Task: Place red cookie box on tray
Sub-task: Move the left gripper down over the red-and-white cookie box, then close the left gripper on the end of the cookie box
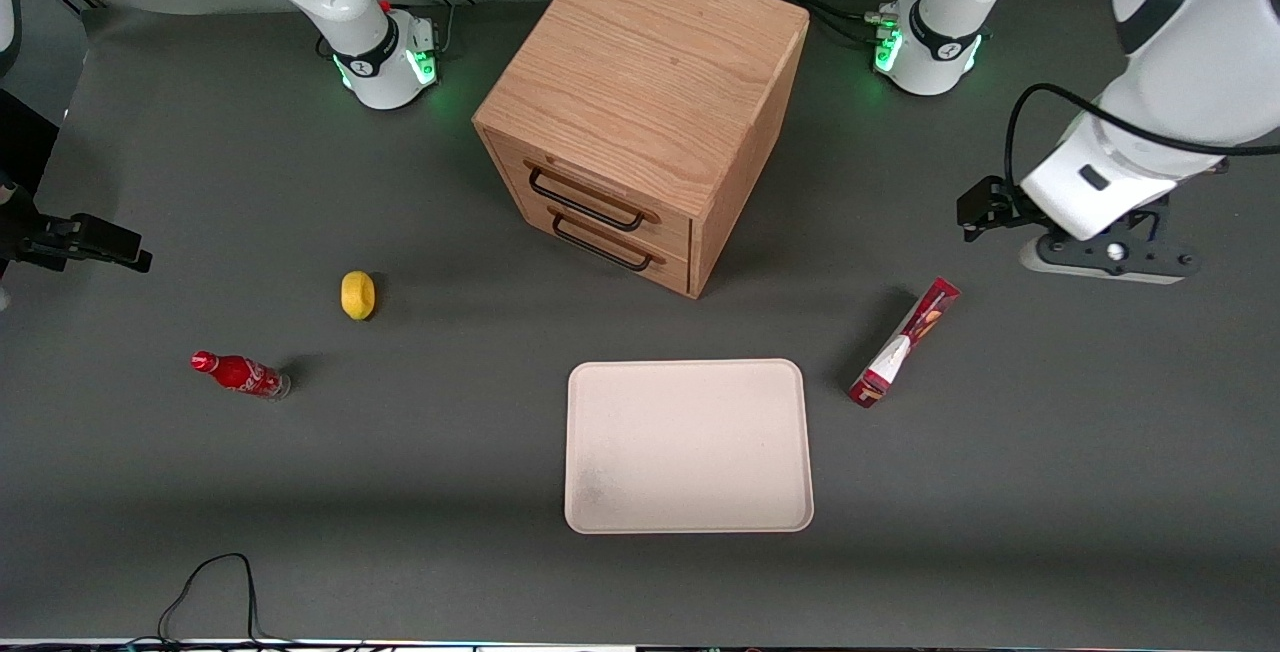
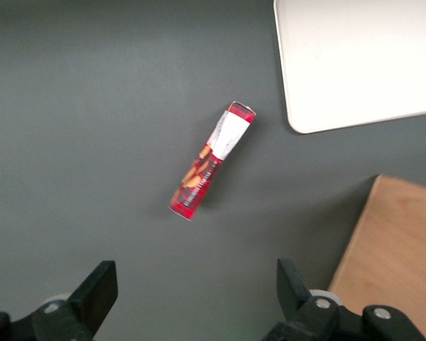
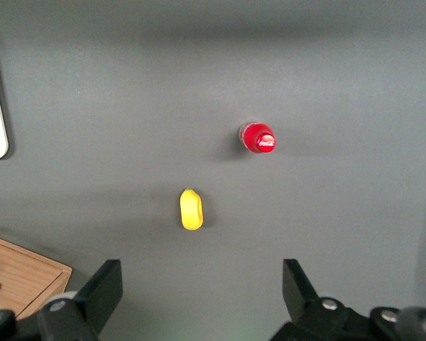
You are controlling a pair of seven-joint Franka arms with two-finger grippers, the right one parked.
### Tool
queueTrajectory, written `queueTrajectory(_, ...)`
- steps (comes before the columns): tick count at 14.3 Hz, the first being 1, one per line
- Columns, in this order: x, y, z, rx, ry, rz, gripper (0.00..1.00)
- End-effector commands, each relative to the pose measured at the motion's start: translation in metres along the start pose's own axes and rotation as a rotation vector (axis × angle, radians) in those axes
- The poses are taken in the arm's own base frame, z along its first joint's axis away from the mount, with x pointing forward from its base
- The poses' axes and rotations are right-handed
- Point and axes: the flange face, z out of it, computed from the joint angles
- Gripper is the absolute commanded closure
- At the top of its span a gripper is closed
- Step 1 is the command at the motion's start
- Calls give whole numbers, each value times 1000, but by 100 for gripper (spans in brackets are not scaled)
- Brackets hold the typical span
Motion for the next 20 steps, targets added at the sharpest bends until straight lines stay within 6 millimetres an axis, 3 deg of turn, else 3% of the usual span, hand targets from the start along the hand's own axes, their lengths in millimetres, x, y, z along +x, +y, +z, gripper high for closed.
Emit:
queueTrajectory(1,4,8,-1,41,24,175,0)
queueTrajectory(4,10,6,12,34,11,356,0)
queueTrajectory(6,15,6,33,-24,-18,394,0)
queueTrajectory(14,20,-1,207,-21,53,416,0)
queueTrajectory(17,20,-3,253,-26,51,409,0)
queueTrajectory(20,3,0,290,-16,102,412,1)
